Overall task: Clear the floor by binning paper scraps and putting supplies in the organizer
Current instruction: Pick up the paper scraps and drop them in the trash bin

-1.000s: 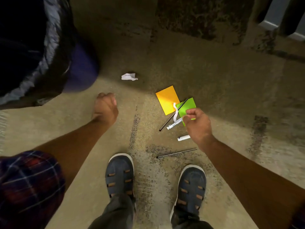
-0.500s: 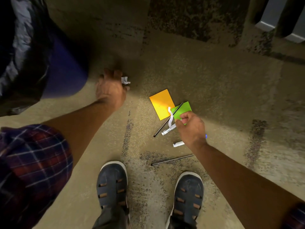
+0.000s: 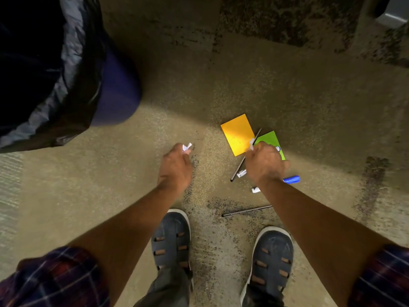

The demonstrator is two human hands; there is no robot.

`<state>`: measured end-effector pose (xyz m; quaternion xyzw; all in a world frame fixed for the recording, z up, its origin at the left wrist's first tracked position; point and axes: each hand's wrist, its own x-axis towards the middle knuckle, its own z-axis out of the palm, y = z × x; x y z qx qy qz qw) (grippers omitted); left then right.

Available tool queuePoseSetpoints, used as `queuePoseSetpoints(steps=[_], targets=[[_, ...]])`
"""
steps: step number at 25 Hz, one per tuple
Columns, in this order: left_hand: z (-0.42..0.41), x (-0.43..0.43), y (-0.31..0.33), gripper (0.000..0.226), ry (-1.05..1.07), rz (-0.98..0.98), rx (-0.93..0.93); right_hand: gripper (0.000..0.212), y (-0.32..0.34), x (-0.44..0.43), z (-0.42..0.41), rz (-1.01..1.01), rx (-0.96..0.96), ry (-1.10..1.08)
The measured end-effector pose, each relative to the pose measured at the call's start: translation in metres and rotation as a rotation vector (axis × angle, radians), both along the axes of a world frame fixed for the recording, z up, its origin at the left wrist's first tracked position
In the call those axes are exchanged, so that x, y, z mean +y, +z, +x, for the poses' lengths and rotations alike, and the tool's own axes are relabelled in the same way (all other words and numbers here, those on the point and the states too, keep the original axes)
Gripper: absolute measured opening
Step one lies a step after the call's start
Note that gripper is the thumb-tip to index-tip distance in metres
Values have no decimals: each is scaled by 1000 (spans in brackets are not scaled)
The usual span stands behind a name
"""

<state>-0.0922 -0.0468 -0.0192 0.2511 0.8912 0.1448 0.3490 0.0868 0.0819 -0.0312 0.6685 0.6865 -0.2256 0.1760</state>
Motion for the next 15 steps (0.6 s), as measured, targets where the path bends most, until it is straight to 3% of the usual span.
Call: queuePoseSetpoints(steps=[5,9,15], targets=[[7,-10,29,43,413,57,-422,32,40,0,13,-30,189,-74],[3,1,87,27,1000,176,-694,29,101,0,4,-52,447,-128],[-34,11,201,17,987,521,-550,12,212,-11,-100,-124,855,-281]])
